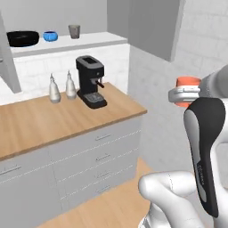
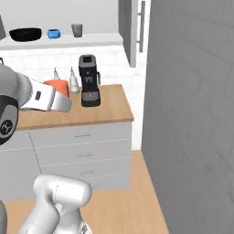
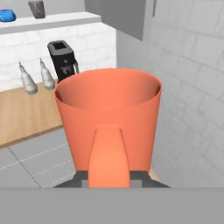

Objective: Gather all objects into one cabinet and sort the glasses and bowls to opposite sides.

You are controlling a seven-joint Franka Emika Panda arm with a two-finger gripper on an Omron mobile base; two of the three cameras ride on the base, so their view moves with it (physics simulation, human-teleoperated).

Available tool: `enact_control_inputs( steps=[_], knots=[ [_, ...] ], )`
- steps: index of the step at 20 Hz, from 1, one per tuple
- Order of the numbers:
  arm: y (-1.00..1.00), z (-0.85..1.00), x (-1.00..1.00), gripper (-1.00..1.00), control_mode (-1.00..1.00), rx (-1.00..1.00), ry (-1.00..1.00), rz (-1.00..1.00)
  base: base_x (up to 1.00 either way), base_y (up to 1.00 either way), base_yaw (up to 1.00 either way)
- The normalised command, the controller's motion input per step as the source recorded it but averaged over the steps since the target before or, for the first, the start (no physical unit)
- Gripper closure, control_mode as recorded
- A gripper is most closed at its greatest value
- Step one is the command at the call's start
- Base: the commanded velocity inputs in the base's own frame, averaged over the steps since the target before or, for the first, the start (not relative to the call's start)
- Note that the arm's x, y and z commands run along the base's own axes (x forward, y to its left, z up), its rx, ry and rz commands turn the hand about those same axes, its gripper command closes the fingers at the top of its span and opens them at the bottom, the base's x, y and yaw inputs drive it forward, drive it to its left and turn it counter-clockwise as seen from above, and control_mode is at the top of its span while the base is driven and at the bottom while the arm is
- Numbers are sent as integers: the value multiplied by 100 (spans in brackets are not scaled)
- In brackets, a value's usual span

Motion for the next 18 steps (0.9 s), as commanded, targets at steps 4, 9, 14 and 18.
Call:
enact_control_inputs(
  steps=[4,9,14,18],
  knots=[
    [0,0,0,100,100,0,0,0,36,-48,71],
    [0,0,0,100,100,0,0,0,43,-63,47],
    [0,0,0,100,100,0,0,0,60,-11,15],
    [0,0,0,100,100,0,0,0,61,9,18]
  ],
)
